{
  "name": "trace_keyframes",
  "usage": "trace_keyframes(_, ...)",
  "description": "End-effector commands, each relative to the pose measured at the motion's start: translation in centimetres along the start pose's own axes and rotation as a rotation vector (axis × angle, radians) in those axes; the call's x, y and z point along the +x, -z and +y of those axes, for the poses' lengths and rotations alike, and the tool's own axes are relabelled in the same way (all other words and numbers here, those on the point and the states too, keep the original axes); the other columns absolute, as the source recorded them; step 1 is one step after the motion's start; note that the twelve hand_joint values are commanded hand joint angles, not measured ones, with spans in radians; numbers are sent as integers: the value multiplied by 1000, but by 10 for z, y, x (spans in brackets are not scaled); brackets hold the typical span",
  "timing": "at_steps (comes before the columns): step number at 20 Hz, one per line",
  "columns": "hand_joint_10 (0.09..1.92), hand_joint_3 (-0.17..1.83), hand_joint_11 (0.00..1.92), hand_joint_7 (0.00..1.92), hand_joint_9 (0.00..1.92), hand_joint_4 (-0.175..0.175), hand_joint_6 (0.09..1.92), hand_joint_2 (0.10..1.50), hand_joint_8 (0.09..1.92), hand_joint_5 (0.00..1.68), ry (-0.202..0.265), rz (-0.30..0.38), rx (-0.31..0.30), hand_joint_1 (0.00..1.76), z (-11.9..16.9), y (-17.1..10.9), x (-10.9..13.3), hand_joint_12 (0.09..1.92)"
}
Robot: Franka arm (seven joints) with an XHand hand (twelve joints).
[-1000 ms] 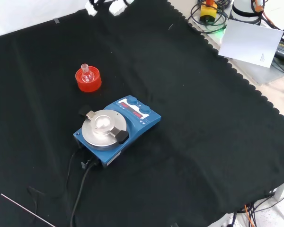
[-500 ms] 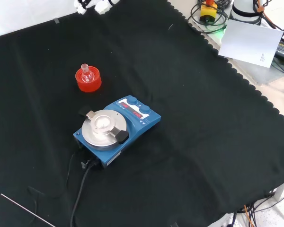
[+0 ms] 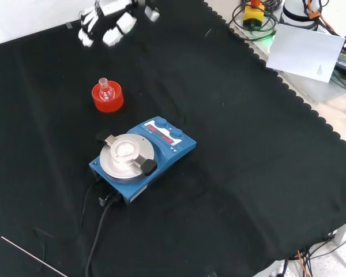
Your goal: Pick up the round-bottom flask.
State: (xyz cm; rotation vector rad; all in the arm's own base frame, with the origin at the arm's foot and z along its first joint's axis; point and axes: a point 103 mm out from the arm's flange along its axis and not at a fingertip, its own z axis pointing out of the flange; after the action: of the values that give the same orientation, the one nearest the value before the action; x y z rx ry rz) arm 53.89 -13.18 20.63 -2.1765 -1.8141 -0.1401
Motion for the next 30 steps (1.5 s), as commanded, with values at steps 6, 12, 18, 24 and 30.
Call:
trace_keyframes(6, 682, 95, 0, 260, 329, -57, 92, 1129, 601, 573, -7, 110, -53, 589, 41, -38, -5, 1229)
trace_keyframes(12, 676, 31, 0, 213, 317, -48, 87, 968, 588, 545, -10, 57, -40, 824, 46, -55, -4, 1226)
trace_keyframes(18, 672, 17, 0, 199, 313, -47, 93, 932, 582, 588, -21, 77, -41, 883, 45, -71, -13, 1224)
trace_keyframes(24, 672, 16, 0, 224, 321, -51, 138, 925, 588, 674, -28, 76, -46, 889, 40, -85, -15, 1223)
trace_keyframes(30, 652, 59, 0, 238, 338, -51, 310, 900, 566, 601, -39, 68, -71, 884, 39, -88, -24, 1241)
